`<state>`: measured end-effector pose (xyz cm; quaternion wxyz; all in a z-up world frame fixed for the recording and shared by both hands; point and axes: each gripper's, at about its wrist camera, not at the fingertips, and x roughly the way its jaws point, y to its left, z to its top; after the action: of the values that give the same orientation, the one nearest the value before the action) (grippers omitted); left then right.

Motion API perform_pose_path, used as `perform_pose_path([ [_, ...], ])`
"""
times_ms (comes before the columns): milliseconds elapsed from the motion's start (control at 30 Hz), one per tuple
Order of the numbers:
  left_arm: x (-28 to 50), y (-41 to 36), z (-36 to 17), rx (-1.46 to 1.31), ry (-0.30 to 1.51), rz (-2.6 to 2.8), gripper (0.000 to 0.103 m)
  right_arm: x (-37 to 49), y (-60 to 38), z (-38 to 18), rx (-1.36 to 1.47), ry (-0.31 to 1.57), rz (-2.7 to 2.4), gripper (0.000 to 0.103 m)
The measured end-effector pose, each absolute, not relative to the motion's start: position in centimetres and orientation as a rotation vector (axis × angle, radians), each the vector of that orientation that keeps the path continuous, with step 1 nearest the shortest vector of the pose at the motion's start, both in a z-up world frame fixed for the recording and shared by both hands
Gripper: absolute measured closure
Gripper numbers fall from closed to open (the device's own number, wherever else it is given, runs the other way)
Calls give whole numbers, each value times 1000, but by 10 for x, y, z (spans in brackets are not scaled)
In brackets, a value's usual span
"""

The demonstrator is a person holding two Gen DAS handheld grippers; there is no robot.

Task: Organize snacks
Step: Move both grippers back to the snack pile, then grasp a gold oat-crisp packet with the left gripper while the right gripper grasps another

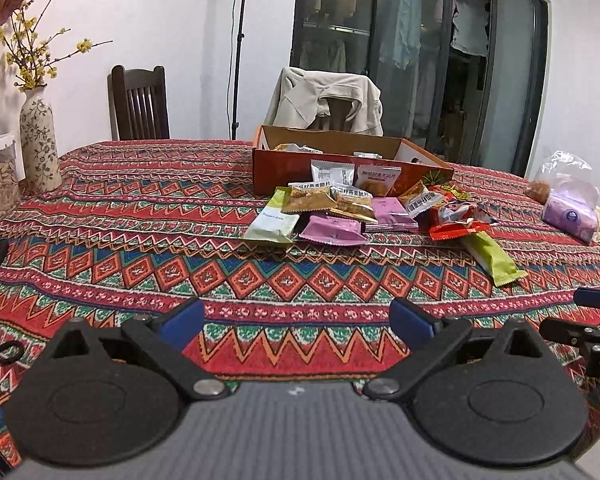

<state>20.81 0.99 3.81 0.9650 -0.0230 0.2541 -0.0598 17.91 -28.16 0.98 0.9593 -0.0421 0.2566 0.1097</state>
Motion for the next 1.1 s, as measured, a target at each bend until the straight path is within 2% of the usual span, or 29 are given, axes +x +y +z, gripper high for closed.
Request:
perform_pose_path([
  [133,233,4,42,-60,483,-150,11,188,-281,12,-68,517,227,21],
  [200,258,-1,47,-67,450,-184,22,197,-279,11,-78,528,226,23],
  [267,294,-6,52,-65,448,-193,26,207,-276,11,-94,528,221,24],
  [533,419,-19,35,-52,567,-233,28,241,-260,28,-73,502,243,29],
  [600,434,-18,26,-63,608,-229,53,254,-255,27,-64,517,243,30],
  [700,429,-3,26,-143,615,-262,58,273,-246,28,-39,539,267,30],
  [867,382,29,45,-255,507,-261,58,322,-217,34,22,575,360,31],
  [1100,356,53,40,-271,471,-164,58,416,-165,23,71,625,338,35],
])
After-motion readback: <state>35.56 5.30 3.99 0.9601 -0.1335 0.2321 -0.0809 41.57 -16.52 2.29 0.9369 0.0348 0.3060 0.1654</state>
